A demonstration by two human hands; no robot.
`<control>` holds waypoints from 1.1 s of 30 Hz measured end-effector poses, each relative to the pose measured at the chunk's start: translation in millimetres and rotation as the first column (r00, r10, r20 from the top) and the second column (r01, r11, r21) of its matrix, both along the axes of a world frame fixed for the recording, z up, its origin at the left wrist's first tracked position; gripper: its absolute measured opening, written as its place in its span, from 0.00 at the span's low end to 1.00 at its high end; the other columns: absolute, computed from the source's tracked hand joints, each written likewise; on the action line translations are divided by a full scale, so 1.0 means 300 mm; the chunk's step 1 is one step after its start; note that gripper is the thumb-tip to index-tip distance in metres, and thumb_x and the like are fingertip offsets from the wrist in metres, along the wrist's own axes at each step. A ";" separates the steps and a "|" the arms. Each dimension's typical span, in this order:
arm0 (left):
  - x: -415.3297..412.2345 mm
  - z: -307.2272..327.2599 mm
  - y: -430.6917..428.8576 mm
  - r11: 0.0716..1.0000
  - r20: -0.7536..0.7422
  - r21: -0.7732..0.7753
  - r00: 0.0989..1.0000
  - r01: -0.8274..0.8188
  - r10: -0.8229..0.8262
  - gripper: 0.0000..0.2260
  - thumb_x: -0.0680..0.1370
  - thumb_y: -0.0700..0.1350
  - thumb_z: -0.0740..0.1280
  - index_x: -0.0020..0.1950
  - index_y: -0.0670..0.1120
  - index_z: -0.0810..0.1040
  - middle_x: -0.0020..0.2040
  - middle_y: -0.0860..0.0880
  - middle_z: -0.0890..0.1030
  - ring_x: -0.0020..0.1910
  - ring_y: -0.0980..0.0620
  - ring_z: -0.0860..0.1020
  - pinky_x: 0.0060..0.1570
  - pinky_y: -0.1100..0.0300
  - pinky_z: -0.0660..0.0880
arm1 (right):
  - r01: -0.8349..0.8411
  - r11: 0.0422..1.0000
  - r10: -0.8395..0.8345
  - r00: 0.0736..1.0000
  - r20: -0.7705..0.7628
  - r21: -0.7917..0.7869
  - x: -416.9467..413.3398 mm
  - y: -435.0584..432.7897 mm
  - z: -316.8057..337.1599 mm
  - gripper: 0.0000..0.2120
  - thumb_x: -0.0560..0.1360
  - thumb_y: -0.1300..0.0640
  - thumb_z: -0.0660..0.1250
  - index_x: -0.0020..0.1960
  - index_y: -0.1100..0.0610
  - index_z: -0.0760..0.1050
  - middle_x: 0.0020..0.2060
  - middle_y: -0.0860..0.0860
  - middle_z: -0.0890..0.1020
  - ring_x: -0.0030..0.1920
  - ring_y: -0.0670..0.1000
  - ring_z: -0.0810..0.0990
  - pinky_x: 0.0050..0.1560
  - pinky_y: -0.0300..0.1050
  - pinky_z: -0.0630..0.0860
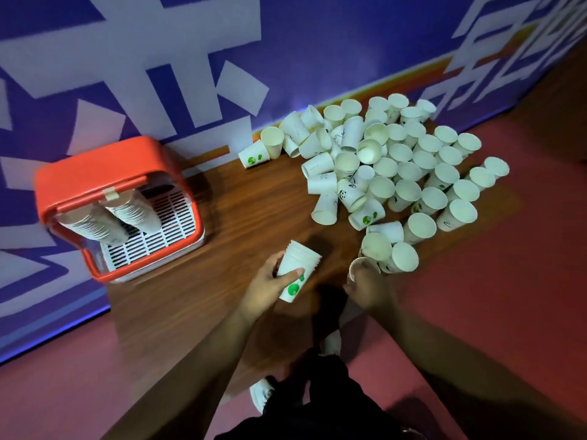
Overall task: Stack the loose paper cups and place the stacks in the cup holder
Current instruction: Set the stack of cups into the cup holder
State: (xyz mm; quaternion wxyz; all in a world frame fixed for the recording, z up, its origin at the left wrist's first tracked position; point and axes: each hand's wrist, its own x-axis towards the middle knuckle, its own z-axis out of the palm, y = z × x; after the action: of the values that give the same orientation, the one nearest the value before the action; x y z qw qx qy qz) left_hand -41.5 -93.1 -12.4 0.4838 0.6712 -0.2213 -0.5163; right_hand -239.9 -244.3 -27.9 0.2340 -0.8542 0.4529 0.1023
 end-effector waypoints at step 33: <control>-0.237 0.033 -0.219 0.998 0.143 0.065 0.990 -0.027 0.018 0.29 0.73 0.48 0.77 0.71 0.57 0.70 0.64 0.59 0.77 0.63 0.59 0.75 0.60 0.62 0.74 | -0.143 0.989 0.148 0.974 0.171 -0.043 -0.111 -0.337 0.119 0.19 0.75 0.48 0.68 0.62 0.57 0.76 0.61 0.52 0.75 0.56 0.55 0.79 0.52 0.50 0.77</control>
State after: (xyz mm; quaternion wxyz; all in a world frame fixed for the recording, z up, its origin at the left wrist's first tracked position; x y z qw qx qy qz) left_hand -112.5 -158.7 -2.4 0.4500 0.7243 -0.2303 -0.4688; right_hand -273.3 -345.5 7.7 0.2513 -0.8942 0.3686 0.0372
